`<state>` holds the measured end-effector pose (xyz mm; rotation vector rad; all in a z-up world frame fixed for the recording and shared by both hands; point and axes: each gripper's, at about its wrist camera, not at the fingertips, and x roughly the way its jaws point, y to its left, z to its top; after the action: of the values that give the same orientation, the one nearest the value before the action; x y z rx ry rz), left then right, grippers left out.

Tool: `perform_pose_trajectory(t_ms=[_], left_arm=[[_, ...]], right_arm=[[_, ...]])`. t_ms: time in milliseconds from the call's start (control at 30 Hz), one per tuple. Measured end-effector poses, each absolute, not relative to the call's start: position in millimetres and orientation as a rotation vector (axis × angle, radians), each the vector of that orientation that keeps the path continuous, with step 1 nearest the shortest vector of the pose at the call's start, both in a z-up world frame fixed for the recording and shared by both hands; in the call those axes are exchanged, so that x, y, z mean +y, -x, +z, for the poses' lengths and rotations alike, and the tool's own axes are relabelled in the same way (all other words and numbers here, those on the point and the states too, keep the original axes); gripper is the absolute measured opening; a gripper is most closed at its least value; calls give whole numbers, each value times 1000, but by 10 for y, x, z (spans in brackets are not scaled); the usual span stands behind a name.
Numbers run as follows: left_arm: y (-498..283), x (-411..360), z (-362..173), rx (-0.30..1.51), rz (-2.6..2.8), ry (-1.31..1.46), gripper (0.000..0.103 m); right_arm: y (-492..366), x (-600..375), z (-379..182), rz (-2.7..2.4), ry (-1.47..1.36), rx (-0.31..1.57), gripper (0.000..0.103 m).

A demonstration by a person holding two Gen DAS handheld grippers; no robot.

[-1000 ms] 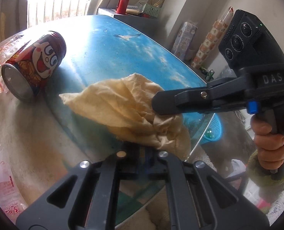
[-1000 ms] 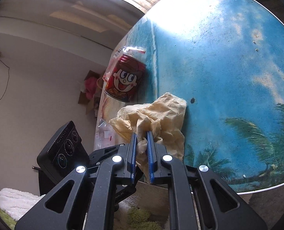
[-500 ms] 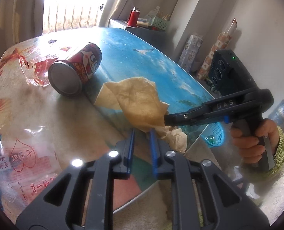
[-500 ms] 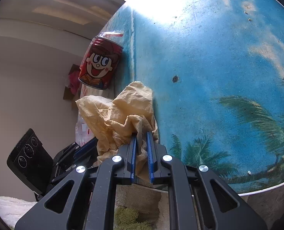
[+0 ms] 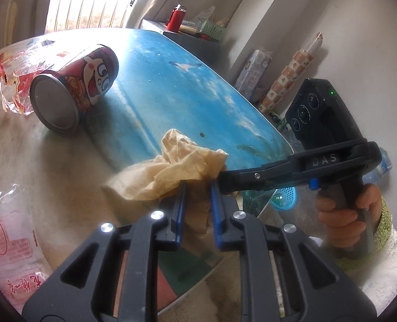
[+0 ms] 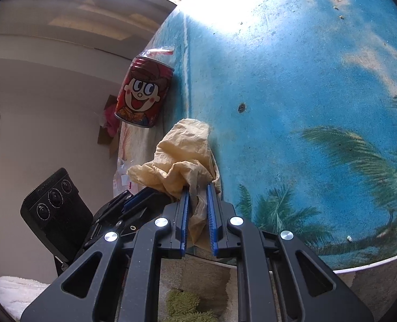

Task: Collect trash
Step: 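Lift the paper bag with the right tool while the left tool hovers beside it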

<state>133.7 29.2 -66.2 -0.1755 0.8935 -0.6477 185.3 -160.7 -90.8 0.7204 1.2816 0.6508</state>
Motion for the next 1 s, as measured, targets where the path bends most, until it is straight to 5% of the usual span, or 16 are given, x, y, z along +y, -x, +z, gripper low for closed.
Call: perform_pose_trajectory(t_ms=[133, 333, 1000], left_arm=[[-1275, 194, -676, 890, -637, 94, 15], [-1157, 160, -669, 870, -637, 21, 15], [-926, 318, -757, 820, -672, 53, 15]], right_arm=[[-1817, -1682, -746, 638, -691, 1243, 48], [-1889, -1626, -607, 636, -649, 1248, 66], [-1995, -765, -485, 605, -178, 1375, 67]])
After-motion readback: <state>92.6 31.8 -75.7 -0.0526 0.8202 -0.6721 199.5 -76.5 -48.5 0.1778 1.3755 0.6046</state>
